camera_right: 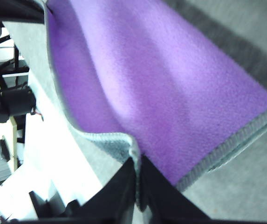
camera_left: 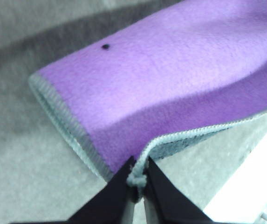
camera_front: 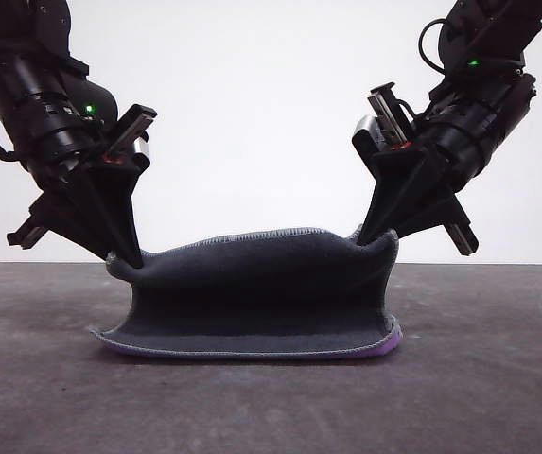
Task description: Fold clothes
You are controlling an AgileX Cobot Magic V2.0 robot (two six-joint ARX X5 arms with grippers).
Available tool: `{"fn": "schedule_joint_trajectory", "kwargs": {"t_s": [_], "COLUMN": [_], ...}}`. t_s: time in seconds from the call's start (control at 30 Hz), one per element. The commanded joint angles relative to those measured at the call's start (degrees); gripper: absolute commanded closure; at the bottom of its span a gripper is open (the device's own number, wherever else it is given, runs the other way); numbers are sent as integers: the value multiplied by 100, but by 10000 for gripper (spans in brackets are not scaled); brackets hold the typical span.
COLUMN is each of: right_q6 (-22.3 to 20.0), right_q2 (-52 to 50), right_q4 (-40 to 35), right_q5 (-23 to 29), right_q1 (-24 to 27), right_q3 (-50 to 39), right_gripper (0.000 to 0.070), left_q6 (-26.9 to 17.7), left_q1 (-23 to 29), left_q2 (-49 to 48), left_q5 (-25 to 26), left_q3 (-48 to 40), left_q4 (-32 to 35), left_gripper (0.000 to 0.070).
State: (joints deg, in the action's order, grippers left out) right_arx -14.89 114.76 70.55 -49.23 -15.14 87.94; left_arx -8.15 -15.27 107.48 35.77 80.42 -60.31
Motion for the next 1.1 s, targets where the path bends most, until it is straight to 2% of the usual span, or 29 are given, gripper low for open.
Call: {"fn": "schedule_joint_trajectory", "kwargs": {"t_s": [0.0,0.17,0.23,0.27,0.33,0.4,0.43,0.5,0.63,0.7,0.77,0.83,0.9,1.07], "right_q6": [-117,-120,-118,-118,-120,-118,-118,-121,-148,-211,-215,-213,-206,-167], "right_q2": [61,61,61,61,61,61,61,61,61,61,58,39,-12,-388], "right_q4": [41,41,53,73,124,157,173,197,186,162,137,120,65,-164], "right_q5": [17,16,17,17,17,17,17,17,19,31,148,392,618,625], "right_q1": [-44,-48,-48,-48,-48,-47,-46,-43,-42,-36,-29,-6,28,174], "right_q3": [105,105,105,105,105,105,105,105,105,105,105,105,105,105], "right_gripper": [700,696,669,619,465,303,267,253,253,232,124,25,14,15], "left_q6": [-93,-101,-80,-66,-29,-13,-14,-15,-19,-23,-23,-22,-21,34], "left_q1": [-26,-24,-24,-24,-24,-24,-24,-24,-24,-24,-19,5,31,123], "left_q2": [48,48,48,48,48,48,48,48,48,48,43,12,-61,-442], "left_q5": [22,24,26,26,26,26,26,26,26,22,22,20,11,-204], "left_q3": [107,107,107,107,107,107,107,107,107,107,107,107,107,107], "left_q4": [-23,-18,-30,-35,-37,-43,-62,-91,-127,-109,-42,37,98,330], "left_gripper": [690,690,677,664,611,506,457,378,377,375,349,259,193,184]}}
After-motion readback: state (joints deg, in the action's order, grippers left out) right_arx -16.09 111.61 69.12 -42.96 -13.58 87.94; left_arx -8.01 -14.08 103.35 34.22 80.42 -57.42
